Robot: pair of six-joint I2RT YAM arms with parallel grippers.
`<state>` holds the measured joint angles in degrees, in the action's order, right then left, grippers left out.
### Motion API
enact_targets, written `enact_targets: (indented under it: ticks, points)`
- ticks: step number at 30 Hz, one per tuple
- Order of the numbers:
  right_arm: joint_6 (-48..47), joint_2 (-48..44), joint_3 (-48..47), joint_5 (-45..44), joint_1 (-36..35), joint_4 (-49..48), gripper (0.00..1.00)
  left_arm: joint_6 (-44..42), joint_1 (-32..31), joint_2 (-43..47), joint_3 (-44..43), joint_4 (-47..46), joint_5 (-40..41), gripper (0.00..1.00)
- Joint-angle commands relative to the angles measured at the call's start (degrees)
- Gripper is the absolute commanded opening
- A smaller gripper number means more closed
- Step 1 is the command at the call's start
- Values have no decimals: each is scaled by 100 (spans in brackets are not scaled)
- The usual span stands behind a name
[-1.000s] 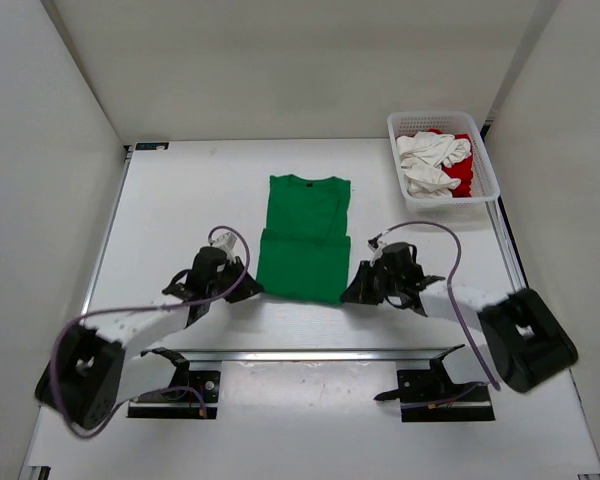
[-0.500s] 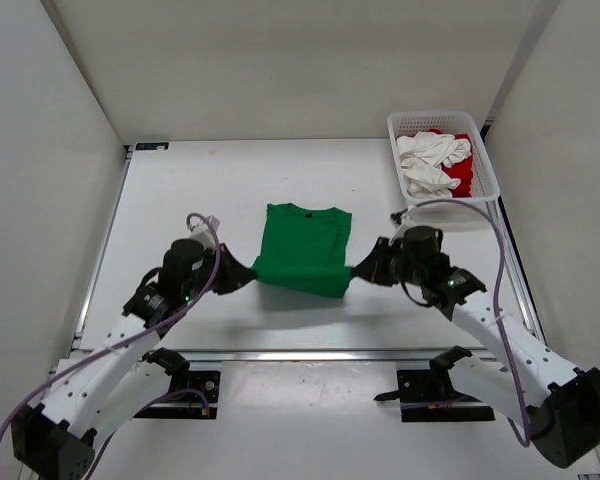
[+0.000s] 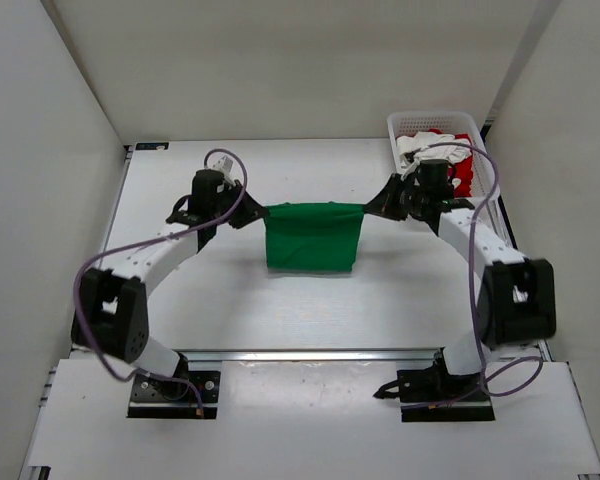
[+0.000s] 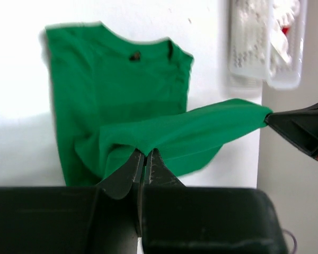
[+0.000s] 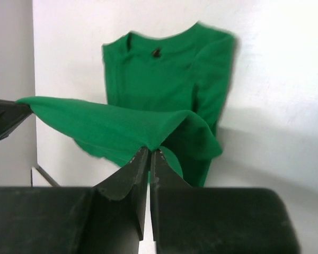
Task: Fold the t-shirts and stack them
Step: Fold the long partially folded tshirt into a neat square
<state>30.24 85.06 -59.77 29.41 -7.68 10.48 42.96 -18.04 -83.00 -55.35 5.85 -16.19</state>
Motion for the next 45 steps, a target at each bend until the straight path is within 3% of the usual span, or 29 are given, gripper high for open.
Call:
enact_targets:
  ticks: [1, 6, 8, 10, 13, 14, 16, 18, 19, 21, 30, 36, 42, 44, 45]
  points:
    - [-71, 904, -656, 231, 311, -380, 0, -60, 283, -636, -720, -215, 300, 0]
    - [-185, 2380, -2292, 224, 268, 207, 1, -7, 459, -1894, -1618, -93, 503, 6]
    - [-324, 3101, -3422, 241, 285, 601, 7, 72, 634, -2411, -2100, -31, 458, 19]
    - [-474, 3489, -4152, 154, 250, 1164, 22, 168, 784, -2633, -2330, 30, 397, 26]
    - [-641, 3615, -4622, -127, 101, 1474, 32, 292, 943, -2686, -2419, -135, 213, 47]
    - [-590, 3527, -4518, -181, 83, 1457, 33, 283, 969, -2651, -2358, -223, 238, 51]
    - [-528, 3308, -4185, -339, -23, 1195, 32, 318, 908, -2432, -2182, -433, 256, 49]
    - [-423, 3123, -3589, -269, -171, 843, 19, 397, 742, -2231, -1762, -697, 168, 41]
    - [-370, 3061, -3473, -208, -259, 694, 9, 406, 567, -2186, -1638, -882, 168, 41]
    - [-230, 2938, -2886, -111, -496, 350, 0, 476, 276, -2045, -1112, -1312, 54, 39]
    - [79, 2498, -617, 179, -770, -1250, 0, 837, -182, -1825, 1024, -2509, -157, 33]
    - [78, 2622, -247, 284, -594, -1399, 1, 1083, 55, -1536, 1826, -3186, -464, 34]
    - [113, 2130, -369, 495, -664, -1417, 0, 838, 116, -596, 1950, -2959, -228, 48]
    - [271, 1797, -203, 504, -691, -1522, 4, 486, 152, -358, 1722, -2432, 350, 73]
    - [324, 1717, -167, 513, -699, -1653, 7, 303, 161, -331, 1651, -2169, 501, 80]
